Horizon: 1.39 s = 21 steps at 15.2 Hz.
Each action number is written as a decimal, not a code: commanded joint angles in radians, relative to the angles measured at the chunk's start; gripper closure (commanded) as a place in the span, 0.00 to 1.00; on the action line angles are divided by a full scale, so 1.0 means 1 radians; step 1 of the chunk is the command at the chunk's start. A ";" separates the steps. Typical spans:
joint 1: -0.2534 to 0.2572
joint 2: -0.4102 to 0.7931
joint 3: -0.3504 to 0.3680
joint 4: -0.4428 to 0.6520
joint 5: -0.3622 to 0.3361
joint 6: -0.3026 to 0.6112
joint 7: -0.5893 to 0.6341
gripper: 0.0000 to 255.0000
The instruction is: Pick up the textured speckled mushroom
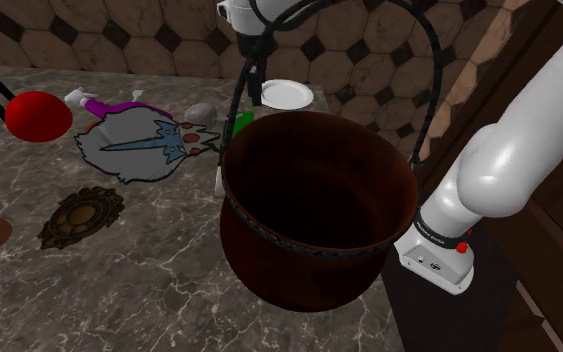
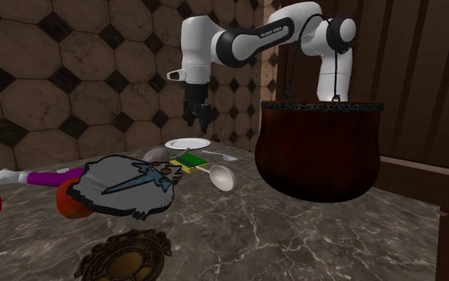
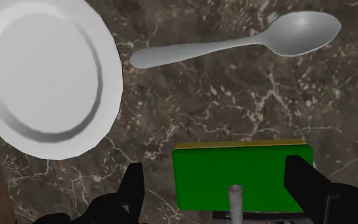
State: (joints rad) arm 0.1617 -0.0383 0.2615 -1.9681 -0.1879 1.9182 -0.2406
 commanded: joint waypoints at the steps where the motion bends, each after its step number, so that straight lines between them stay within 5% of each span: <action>1: 0.017 0.081 0.020 0.068 -0.037 0.004 -0.006 0.00; 5: 0.054 0.202 0.046 0.168 -0.100 0.007 -0.018 0.00; 14: 0.055 0.231 0.041 0.103 -0.120 0.096 0.009 0.00; 15: 0.054 0.229 0.041 0.100 -0.119 0.097 0.008 1.00; 21: 0.054 0.229 0.041 0.100 -0.119 0.098 0.008 1.00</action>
State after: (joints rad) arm 0.2156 0.1909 0.3021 -1.8680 -0.3072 2.0156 -0.2325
